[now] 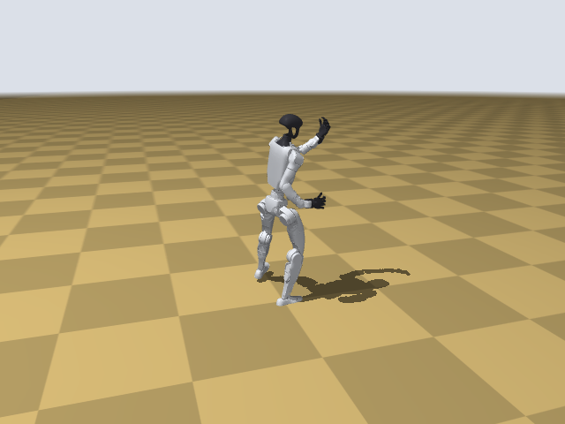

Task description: Kungfu

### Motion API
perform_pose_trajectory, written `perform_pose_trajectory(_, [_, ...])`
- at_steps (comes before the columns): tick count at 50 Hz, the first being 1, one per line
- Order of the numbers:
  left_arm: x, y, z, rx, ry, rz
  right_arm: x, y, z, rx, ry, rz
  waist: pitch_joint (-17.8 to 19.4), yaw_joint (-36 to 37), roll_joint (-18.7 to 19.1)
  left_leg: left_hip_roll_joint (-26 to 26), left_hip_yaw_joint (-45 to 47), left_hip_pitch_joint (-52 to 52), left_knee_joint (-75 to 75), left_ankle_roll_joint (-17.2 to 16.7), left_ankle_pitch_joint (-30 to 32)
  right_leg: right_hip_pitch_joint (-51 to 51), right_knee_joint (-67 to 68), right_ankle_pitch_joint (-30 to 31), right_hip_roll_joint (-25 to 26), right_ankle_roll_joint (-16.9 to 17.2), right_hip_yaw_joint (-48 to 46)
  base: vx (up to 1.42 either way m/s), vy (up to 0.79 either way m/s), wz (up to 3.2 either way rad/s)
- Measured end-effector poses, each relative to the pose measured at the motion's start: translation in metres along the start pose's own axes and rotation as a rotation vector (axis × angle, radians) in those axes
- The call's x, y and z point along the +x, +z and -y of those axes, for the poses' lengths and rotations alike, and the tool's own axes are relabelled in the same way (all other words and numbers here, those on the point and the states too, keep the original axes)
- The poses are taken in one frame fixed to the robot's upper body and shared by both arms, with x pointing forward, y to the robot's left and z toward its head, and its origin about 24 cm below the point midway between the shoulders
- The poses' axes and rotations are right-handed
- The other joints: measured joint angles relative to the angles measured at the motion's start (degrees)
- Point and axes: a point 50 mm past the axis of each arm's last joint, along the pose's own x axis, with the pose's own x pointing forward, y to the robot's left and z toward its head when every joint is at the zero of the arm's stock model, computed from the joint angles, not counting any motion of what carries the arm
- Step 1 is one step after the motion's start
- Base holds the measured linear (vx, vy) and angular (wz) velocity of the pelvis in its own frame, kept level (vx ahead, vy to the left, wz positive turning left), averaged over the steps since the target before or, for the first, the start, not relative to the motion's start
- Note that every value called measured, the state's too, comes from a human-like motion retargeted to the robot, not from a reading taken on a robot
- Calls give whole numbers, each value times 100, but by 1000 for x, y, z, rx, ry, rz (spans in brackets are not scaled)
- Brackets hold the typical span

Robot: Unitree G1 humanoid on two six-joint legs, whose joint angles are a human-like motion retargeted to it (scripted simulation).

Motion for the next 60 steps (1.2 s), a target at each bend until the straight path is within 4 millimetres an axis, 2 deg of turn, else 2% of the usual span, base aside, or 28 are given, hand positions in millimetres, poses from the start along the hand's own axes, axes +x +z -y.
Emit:
perform_pose_trajectory(2, [-5,-48,16,-124,-76,-135,0,11,2,44,-65,82,138,-60,7,207,716,48,-111,-11,227,91,-132,33,-73,39,-226,-14,-2,119])
perform_pose_trajectory(5, [-20,-94,33,-225,-110,-278,5,27,2,90,-108,192,346,-128,-77,459,1892,265,-159,-66,455,216,-255,62,-167,119,-418,-5,1,63])
perform_pose_trajectory(8, [-34,-111,40,-257,-117,-366,3,41,9,65,-93,250,318,-18,-124,574,2733,589,-214,-283,629,353,-302,53,-291,237,-575,31,15,42])
perform_pose_trajectory(10, [-40,-110,43,-205,-151,-426,-3,52,17,28,-76,286,245,189,-109,560,2798,692,-294,-555,889,444,-257,27,-335,359,-584,43,20,39])
perform_pose_trajectory(12, [-38,-97,43,-61,-220,-489,-4,69,27,-16,-72,350,189,356,-75,497,2602,583,-256,-600,923,605,-308,50,-415,504,-703,38,28,93])
perform_pose_trajectory(15, [-31,-68,37,246,-310,-578,1,102,40,-92,-64,500,31,563,-54,365,2119,231,81,-495,648,914,-512,149,-561,787,-968,37,25,147])
perform_pose_trajectory(17, [-23,-46,31,477,-330,-608,12,128,43,-159,-36,619,-52,746,-53,263,1534,-134,464,-437,429,1171,-679,250,-644,1022,-1106,36,30,174])
perform_pose_trajectory(22, [10,1,19,901,-330,-592,54,200,39,-352,81,908,-377,1338,-29,-291,480,-799,1009,-318,29,1974,-1196,523,-592,1670,-1275,32,25,230])
perform_pose_trajectory(25, [29,19,9,1109,-312,-610,85,248,42,-486,110,1069,-623,1812,-99,-749,-208,-1165,1215,-221,-82,2385,-1448,574,-409,1691,-1087,30,24,233])
perform_pose_trajectory(27, [42,31,3,1220,-284,-612,106,279,59,-614,62,1132,-667,2109,-217,-1042,-520,-1334,1344,-249,-121,2615,-1603,513,-322,1747,-716,14,14,195])
perform_pose_trajectory(28, [48,35,1,1249,-267,-604,119,289,64,-694,35,1134,-676,2250,-280,-1176,-667,-1410,1408,-272,-133,2742,-1693,450,-283,1780,-615,12,5,175])
perform_pose_trajectory(30, [59,42,0,1285,-243,-573,155,302,69,-854,-6,1095,-688,2492,-453,-1385,-892,-1623,1571,-321,-170,2923,-1864,269,-256,1804,-596,5,-9,134])
perform_pose_trajectory(32, [69,49,3,1313,-233,-539,199,306,74,-989,-113,967,-677,2837,-642,-1413,-937,-1790,1695,-397,-224,2926,-1932,45,-253,1709,-543,0,-19,44])
perform_pose_trajectory(34, [79,53,9,1359,-232,-486,236,303,89,-1126,-323,728,-554,3201,-761,-1353,-949,-1847,1775,-486,-268,2924,-1952,-173,-226,1511,-548,-8,-24,-3])
perform_pose_trajectory(35, [84,54,13,1387,-232,-453,247,300,101,-1202,-418,576,-463,3359,-805,-1327,-954,-1848,1798,-523,-283,2940,-1960,-271,-208,1398,-571,-7,-24,5])
perform_pose_trajectory(37, [86,54,17,1434,-226,-404,258,287,121,-1240,-551,223,-358,3443,-867,-1369,-1042,-1852,1783,-588,-260,2993,-1972,-381,-147,1339,-537,2,-20,42])
perform_pose_trajectory(38, [86,54,17,1451,-219,-389,260,280,122,-1203,-565,131,-331,3387,-884,-1433,-1130,-1853,1753,-624,-225,3025,-1975,-405,-108,1351,-524,9,-15,75])
perform_pose_trajectory(39, [84,54,17,1466,-214,-383,263,278,117,-1160,-517,127,-322,3313,-901,-1486,-1211,-1856,1718,-661,-188,3051,-1982,-421,-70,1345,-537,11,-12,83])
perform_pose_trajectory(42, [77,56,14,1506,-205,-405,266,289,96,-1090,-388,319,-310,3180,-923,-1534,-1318,-1864,1653,-759,-129,3068,-2003,-459,-1,1268,-577,7,-11,28])
perform_pose_trajectory(45, [67,59,10,1535,-178,-436,263,295,88,-1015,-522,468,-299,3169,-943,-1517,-1274,-1924,1689,-794,-135,2995,-2003,-455,-56,1277,-603,5,-8,-13])
perform_pose_trajectory(47, [59,57,8,1539,-151,-441,263,293,86,-886,-539,494,-313,3115,-967,-1537,-1271,-1987,1740,-742,-147,2982,-2041,-360,-113,1420,-707,10,-7,-1])
perform_pose_trajectory(50, [45,50,10,1534,-139,-440,265,290,82,-577,-472,478,-324,3040,-1006,-1570,-1232,-2045,1827,-637,-212,2958,-2084,-102,-204,1679,-794,14,-8,-7])
perform_pose_trajectory(54, [22,29,15,1549,-182,-453,269,290,77,-63,-336,487,-307,2988,-1093,-1619,-1044,-2025,1968,-377,-471,2990,-2128,520,-383,2068,-885,27,-8,-17])
perform_pose_trajectory(57, [5,6,22,1597,-258,-457,273,286,70,333,-228,505,-296,2974,-1118,-1630,-944,-1941,2066,-192,-688,3043,-2167,1268,-418,2300,-846,35,-11,-22])
perform_pose_trajectory(60, [-12,-14,28,1685,-380,-482,278,277,57,656,-92,490,-379,3037,-1035,-1353,-963,-1872,2171,-178,-920,2967,-2148,2286,-199,2300,-775,38,-16,-52])
